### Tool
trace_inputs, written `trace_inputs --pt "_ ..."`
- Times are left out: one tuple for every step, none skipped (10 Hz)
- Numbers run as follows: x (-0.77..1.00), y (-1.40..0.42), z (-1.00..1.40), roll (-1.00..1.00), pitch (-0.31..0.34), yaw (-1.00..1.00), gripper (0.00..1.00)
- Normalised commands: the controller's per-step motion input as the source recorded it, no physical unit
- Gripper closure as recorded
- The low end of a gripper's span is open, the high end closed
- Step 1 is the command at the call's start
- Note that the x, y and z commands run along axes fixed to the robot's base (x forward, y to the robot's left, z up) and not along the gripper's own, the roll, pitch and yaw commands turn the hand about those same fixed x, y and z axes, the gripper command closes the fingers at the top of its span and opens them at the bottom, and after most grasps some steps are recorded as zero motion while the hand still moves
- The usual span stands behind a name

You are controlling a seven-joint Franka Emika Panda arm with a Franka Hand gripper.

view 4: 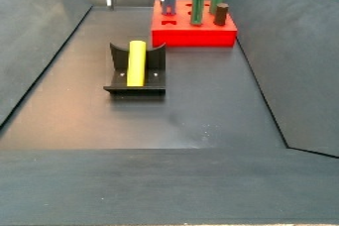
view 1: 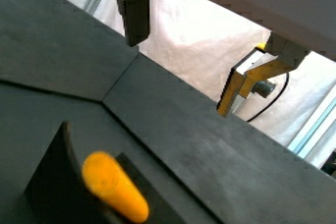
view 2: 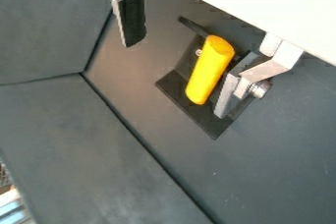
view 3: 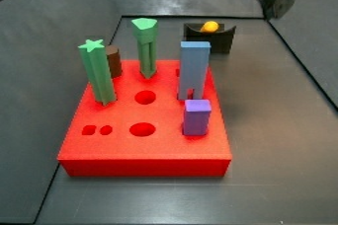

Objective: Pick up the oval object. Move up. Place the oval object on the fixture. Regrasp the oval object. Move to above the board. Insert the oval object.
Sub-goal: Regrasp the oval object.

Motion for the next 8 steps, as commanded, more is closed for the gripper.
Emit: trace_inputs --pt "0.07 0.06 -1.0 0.06 -0.077 0.07 0.0" --pt "0.08 0.05 -1.0 0.06 -0.088 0.05 0.0" --pt "0.08 0.05 -1.0 0.07 -0.092 0.03 0.0" --pt "0.1 0.04 -1.0 0.07 -0.082 0.0 0.0" --pt "0.1 0.04 -1.0 0.07 -0.075 -0.01 0.0" --pt "0.1 0.03 -0.89 0.07 -0.062 -0.02 0.0" --pt "0.09 0.02 -0.74 0.07 -0.049 -0.03 0.0" --pt "0.08 0.01 -0.54 0.07 -0.041 -0.03 0.0"
